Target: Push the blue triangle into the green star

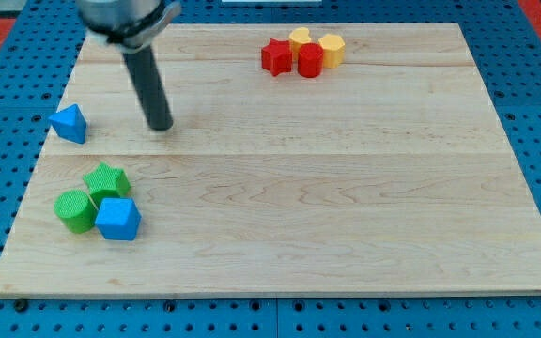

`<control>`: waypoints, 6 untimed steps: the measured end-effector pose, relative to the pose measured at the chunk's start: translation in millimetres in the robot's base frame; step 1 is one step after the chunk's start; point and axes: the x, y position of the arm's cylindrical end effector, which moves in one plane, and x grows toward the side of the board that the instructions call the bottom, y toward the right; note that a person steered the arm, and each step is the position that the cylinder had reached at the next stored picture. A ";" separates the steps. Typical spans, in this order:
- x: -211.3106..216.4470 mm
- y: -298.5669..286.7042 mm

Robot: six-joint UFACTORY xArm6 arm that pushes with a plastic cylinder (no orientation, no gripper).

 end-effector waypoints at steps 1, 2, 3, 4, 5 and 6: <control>-49.2 -50.1; -24.1 -95.0; 55.6 -92.4; 72.2 -87.0; -8.0 -66.7; -12.2 -129.0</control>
